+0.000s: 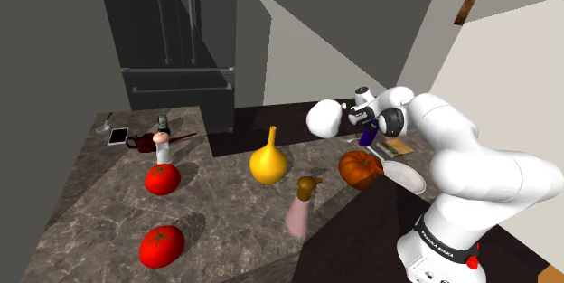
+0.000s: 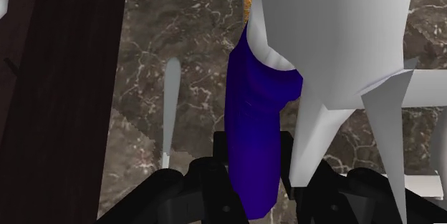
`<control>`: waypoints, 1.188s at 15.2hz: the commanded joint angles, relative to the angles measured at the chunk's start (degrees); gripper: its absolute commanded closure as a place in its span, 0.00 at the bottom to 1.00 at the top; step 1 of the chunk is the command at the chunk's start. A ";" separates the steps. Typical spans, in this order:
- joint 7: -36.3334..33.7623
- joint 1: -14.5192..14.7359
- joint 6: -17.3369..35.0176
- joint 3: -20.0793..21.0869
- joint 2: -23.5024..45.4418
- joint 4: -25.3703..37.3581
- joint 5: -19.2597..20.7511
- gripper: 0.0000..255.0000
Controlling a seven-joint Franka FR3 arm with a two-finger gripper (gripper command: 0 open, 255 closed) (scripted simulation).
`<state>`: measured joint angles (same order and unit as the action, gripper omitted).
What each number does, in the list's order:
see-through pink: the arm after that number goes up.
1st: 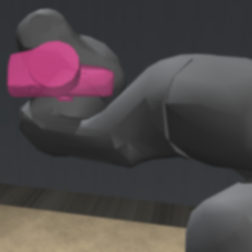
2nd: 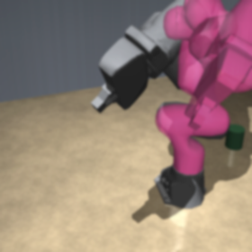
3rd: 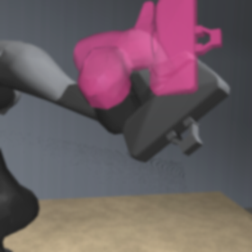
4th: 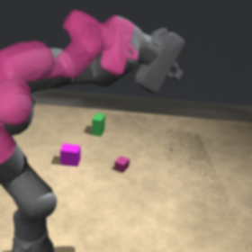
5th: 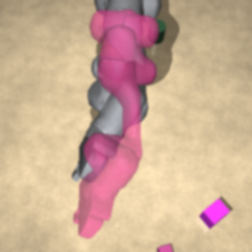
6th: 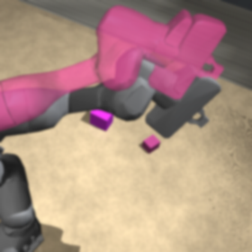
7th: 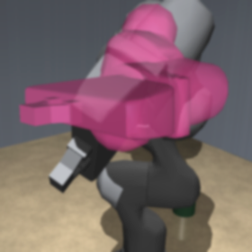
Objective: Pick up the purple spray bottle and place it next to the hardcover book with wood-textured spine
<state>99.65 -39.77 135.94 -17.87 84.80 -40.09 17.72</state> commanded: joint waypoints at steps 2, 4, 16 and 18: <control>0.04 -0.10 -0.13 0.00 0.32 0.52 -0.04 1.00; 0.04 -0.10 -0.13 0.00 0.32 0.52 -0.04 1.00; -2.81 4.83 4.21 -0.87 -12.58 -17.95 1.73 0.00; -2.81 4.83 4.21 -0.87 -12.58 -17.97 1.73 0.00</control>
<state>96.95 -35.12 140.14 -18.72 72.54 -57.62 19.42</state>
